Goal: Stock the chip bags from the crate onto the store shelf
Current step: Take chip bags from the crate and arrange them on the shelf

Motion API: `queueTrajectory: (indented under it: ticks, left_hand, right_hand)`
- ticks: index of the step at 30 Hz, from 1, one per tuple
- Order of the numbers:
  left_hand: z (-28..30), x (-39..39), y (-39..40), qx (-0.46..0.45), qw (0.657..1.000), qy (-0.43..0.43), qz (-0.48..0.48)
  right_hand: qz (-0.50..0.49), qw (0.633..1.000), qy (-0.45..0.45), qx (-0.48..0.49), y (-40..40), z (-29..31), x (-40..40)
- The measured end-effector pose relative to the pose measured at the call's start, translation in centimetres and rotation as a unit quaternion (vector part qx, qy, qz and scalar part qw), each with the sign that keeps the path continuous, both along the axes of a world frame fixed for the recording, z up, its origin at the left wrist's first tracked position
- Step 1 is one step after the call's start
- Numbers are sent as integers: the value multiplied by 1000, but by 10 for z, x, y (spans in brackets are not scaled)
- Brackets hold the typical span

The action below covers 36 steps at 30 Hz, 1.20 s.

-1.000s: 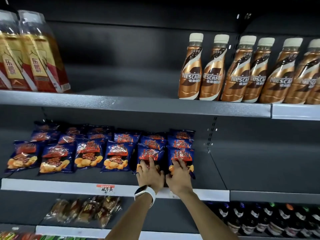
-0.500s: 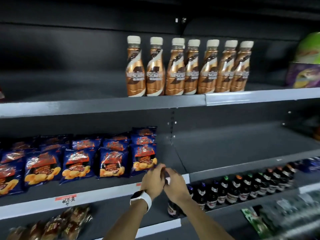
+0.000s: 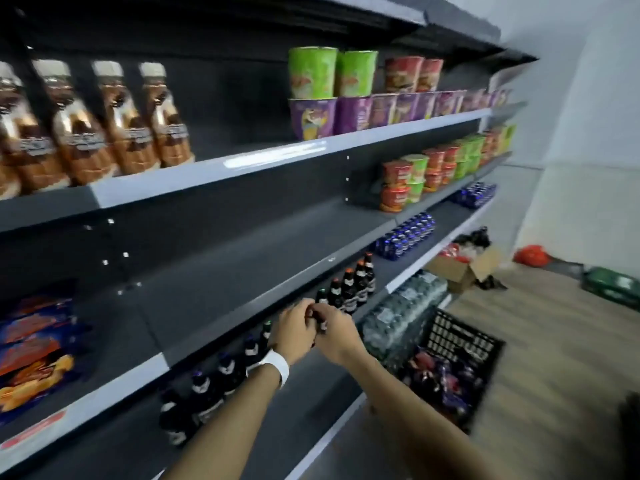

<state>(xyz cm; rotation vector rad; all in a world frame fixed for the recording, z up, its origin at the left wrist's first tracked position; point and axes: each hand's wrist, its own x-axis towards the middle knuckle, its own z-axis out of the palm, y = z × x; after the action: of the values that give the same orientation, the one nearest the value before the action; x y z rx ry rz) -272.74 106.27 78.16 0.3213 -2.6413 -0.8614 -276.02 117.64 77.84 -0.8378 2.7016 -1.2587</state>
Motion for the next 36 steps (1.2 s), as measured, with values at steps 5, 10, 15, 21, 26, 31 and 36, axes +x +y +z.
queueTrajectory:
  ticks: [5, 10, 15, 21, 26, 31, 36]
  left_hand:
    - [-2, -62, 103, 53, 997, -14, -56]
    - [1, -104, 196, 83, 990, -18, -114]
    - [5, -142, 253, 74, 982, -18, -170]
    - [-17, -192, 288, 74, 974, -51, -207]
    - [-42, -248, 292, 71, 967, -90, -226]
    - [-74, -302, 286, 104, 953, -154, -240]
    - [-109, -347, 284, 115, 943, -195, -243]
  right_hand:
    - [-81, 996, -2, -24, 107, -5, -42]
    - [-154, 987, 1, -52, 192, -7, -75]
    - [-198, 978, -12, -59, 244, -11, -105]
    - [-228, 972, -23, -47, 279, -26, -143]
    - [-248, 966, -57, -42, 285, -46, -191]
    - [-271, 957, -104, -19, 285, -73, -238]
    - [-285, 946, -155, 17, 289, -104, -278]
